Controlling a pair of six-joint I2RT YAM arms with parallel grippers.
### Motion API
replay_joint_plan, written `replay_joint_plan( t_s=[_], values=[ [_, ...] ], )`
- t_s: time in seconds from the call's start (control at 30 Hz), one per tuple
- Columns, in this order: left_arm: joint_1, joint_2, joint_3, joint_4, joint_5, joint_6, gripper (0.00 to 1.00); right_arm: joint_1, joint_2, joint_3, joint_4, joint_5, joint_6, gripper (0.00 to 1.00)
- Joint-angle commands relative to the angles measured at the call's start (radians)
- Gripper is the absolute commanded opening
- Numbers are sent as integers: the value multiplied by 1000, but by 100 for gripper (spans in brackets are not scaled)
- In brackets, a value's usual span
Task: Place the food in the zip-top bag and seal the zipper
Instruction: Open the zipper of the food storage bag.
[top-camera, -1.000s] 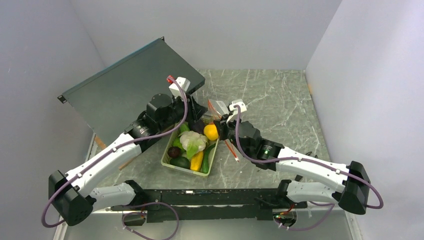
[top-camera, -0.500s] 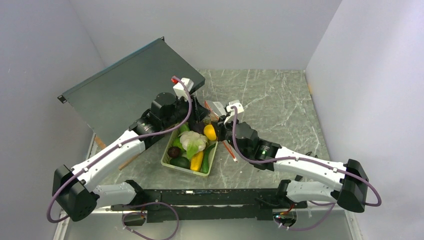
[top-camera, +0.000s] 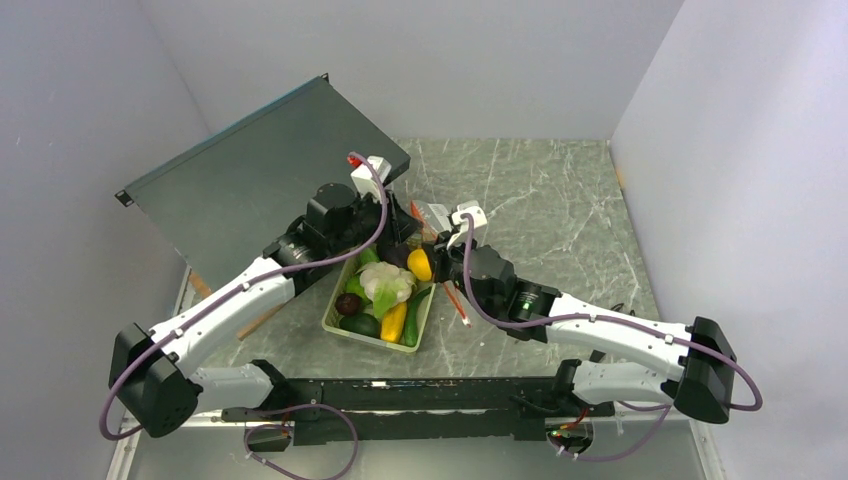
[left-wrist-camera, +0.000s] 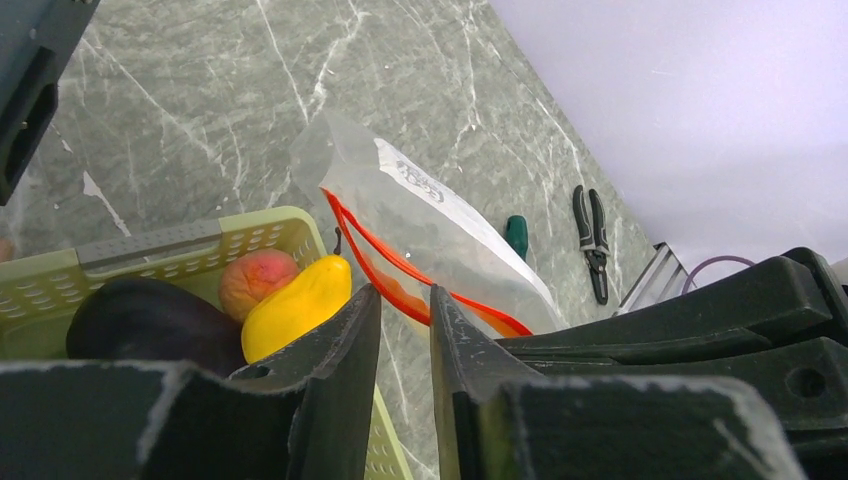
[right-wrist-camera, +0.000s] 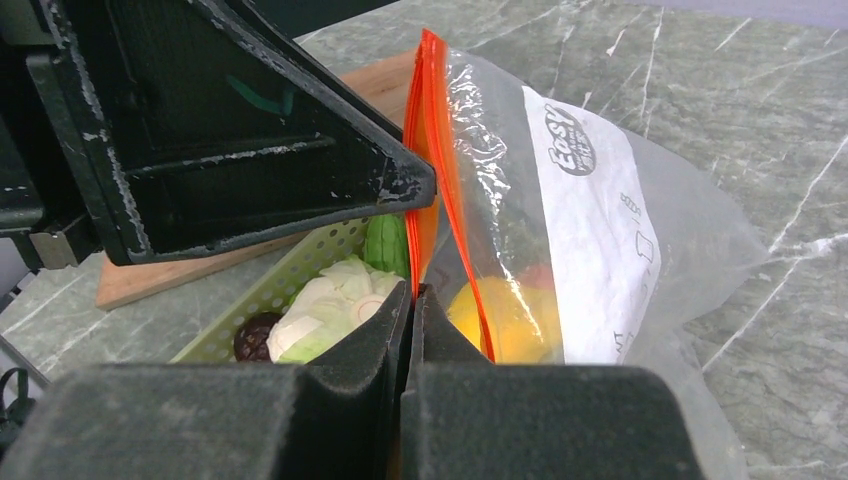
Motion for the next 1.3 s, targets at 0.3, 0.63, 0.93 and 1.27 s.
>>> replay_joint_plan(
  t_s=[0.3, 0.63, 0.93, 1.27],
  values=[
    [2, 27, 34, 40, 90, -22, 29, 14, 32, 46, 87, 44, -27, 0],
    [2, 35, 39, 40, 107, 30, 13, 18, 33, 75, 27, 37, -24, 0],
    [2, -28, -19, 114, 59, 45, 0, 18, -33, 159, -355, -35, 100, 47],
    [3, -6, 13, 76, 56, 26, 0, 18, -1, 385, -806, 27, 293, 62]
  ],
)
